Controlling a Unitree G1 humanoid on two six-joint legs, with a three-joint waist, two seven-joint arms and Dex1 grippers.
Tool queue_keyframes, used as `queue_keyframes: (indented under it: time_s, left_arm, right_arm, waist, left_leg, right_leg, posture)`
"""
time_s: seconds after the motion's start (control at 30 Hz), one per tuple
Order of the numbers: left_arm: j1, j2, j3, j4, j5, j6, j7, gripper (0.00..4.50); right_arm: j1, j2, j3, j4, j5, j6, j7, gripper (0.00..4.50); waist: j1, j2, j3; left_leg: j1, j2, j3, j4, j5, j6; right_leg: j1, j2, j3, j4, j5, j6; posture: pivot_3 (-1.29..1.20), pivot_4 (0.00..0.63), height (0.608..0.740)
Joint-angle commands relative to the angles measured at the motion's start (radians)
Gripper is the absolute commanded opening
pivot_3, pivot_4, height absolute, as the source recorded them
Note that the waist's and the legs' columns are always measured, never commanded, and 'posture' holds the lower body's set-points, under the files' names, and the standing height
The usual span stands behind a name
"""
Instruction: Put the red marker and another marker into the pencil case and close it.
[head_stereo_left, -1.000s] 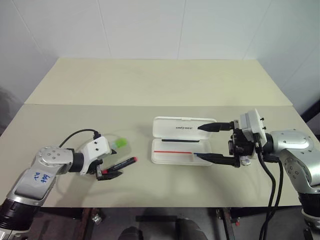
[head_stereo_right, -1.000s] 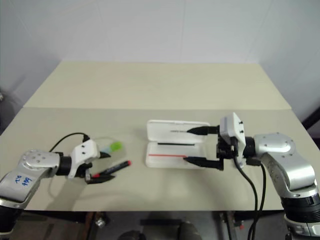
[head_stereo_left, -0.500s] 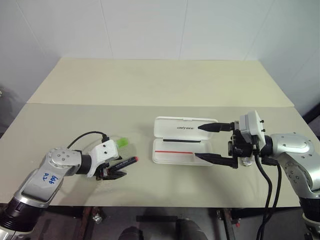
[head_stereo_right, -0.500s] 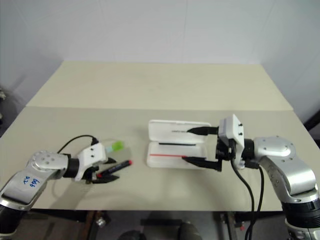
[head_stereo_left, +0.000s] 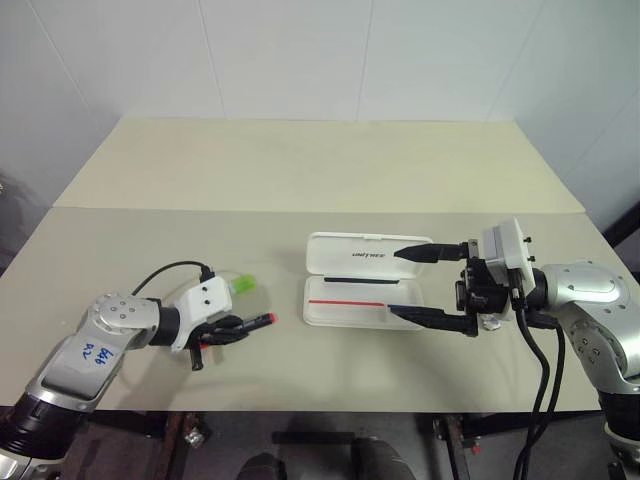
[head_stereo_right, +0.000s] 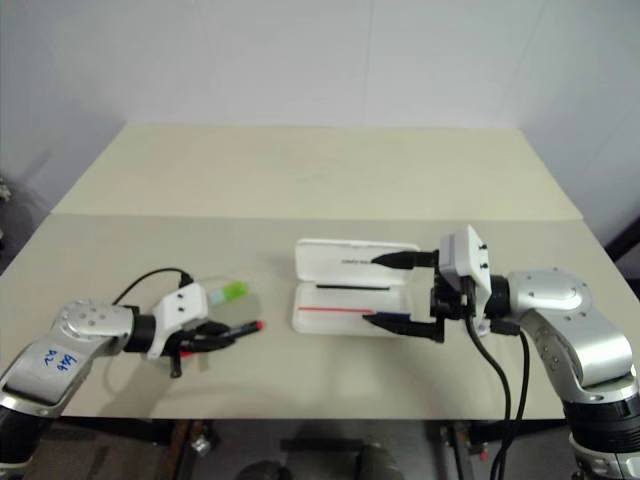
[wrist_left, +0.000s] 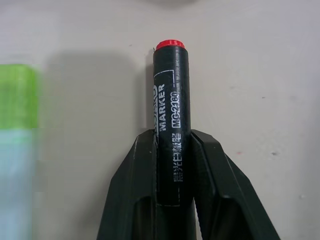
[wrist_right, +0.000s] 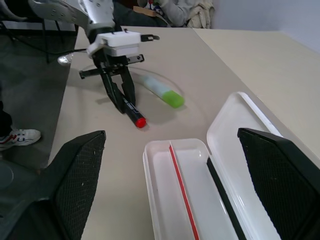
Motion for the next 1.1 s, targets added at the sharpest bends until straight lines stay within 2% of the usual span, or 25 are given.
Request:
queue_keyframes:
  time_s: [0.03, 0.2, 0.37, 0.57, 0.8, 1.1]
  left_arm:
    - [-0.032, 0.025, 0.042, -0.008, -0.028, -0.027, -0.040, 0.57]
    - [-0.246, -0.012, -0.019, -0.011, -0.049, 0.016, -0.093, 0.57]
    - [-0.381, -0.077, -0.110, 0.001, -0.029, 0.069, -0.090, 0.57]
    - [-0.452, -0.158, -0.212, 0.070, 0.016, 0.030, -0.098, 0.57]
    - [-0.523, -0.323, -0.324, 0.205, 0.104, -0.030, -0.049, 0.57]
    - [-0.612, -0.472, -0.363, 0.434, 0.196, -0.146, -0.023, 0.57]
  right_arm:
    - [-0.023, -0.008, -0.033, -0.022, 0.024, -0.011, 0.006, 4.50]
    - [-0.003, -0.018, -0.031, 0.066, -0.047, -0.050, 0.006, 4.50]
    - [0.039, -0.036, -0.055, 0.147, -0.095, -0.086, 0.007, 4.50]
    - [0.107, -0.054, -0.106, 0.186, -0.122, -0.114, -0.008, 4.50]
    - [0.210, -0.047, -0.169, 0.086, -0.094, -0.087, -0.069, 4.50]
    - [0.291, -0.032, -0.211, -0.031, -0.052, -0.045, -0.145, 4.50]
  waist:
    - [0.000, 0.000, 0.000]
    - [0.007, -0.002, 0.001]
    - [0.004, -0.002, 0.001]
    - [0.001, -0.002, 0.001]
    - [0.004, -0.002, 0.001]
    - [0.002, -0.002, 0.001]
  left_leg:
    - [0.000, 0.000, 0.000, 0.000, 0.000, 0.000]
    - [-0.003, -0.001, -0.001, 0.001, -0.001, 0.001]
    - [-0.004, -0.004, 0.000, 0.001, -0.001, 0.002]
    - [-0.005, -0.002, 0.001, 0.000, -0.001, 0.001]
    - [-0.003, -0.004, 0.001, 0.002, 0.000, 0.000]
    - [-0.003, -0.004, 0.001, 0.002, 0.001, 0.000]
  right_leg:
    - [0.000, 0.000, 0.000, 0.000, 0.000, 0.000]
    - [0.000, 0.000, -0.003, -0.004, 0.000, 0.001]
    - [0.000, 0.001, -0.001, -0.003, 0.001, 0.002]
    - [0.000, 0.003, 0.000, -0.004, 0.001, 0.002]
    - [0.000, 0.003, 0.001, -0.004, 0.001, 0.002]
    - [0.000, 0.004, 0.003, -0.004, 0.002, 0.004]
  posture:
    - [0.00, 0.150, 0.740]
    - [0.00, 0.150, 0.740]
    - [0.00, 0.150, 0.740]
    - [0.00, 0.150, 0.740]
    - [0.00, 0.150, 0.740]
    - [0.00, 0.150, 0.740]
